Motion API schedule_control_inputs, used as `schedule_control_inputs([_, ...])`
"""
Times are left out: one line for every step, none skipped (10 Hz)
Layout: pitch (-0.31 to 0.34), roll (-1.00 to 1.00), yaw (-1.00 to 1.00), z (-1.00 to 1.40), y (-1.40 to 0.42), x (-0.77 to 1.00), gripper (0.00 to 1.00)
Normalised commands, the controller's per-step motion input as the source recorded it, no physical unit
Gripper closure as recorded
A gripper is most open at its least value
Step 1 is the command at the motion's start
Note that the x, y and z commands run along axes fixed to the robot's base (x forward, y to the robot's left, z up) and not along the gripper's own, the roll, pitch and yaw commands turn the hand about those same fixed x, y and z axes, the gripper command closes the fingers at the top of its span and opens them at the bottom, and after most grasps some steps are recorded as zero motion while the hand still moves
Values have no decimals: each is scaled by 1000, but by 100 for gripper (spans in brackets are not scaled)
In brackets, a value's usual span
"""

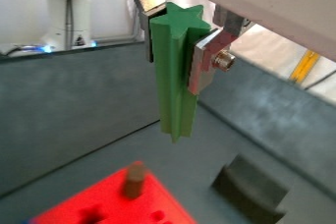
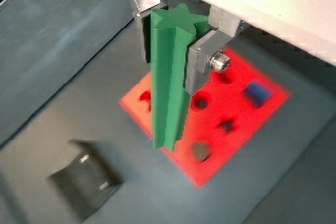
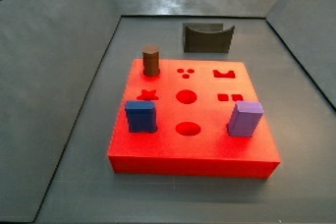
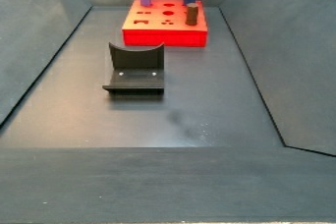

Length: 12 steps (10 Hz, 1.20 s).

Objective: Pick up the star object. Move up. Place the star object on the fixture. Regrasp the star object. Move to above the board. Insert the star object.
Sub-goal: Move to above the board, then insert the star object.

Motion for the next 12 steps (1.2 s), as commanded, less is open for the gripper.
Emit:
schedule_control_inputs([-84, -1000, -122, 87, -142, -225, 100])
schedule_control_inputs([-105, -1000, -116, 58, -58, -186, 100])
schedule_control_inputs([-134, -865, -88, 35, 0, -163, 100])
schedule_control_inputs([-137, -662, -57, 23, 30, -147, 100])
schedule_control_inputs([-135, -535, -44, 16, 39, -135, 100])
schedule_control_inputs([-111, -289, -12, 12, 34, -105, 100])
schedule_control_inputs([4, 0, 0, 0, 0, 0, 100])
schedule_control_inputs([0, -23, -483, -257, 0, 6, 100])
schedule_control_inputs([-56, -81, -660, -434, -89, -66, 100])
schedule_control_inputs([-136, -70, -929, -549, -106, -31, 100])
schedule_control_inputs([-197, -97, -969, -549, -37, -49, 100])
schedule_control_inputs([-220, -104, -957, -526, -57, -66, 100])
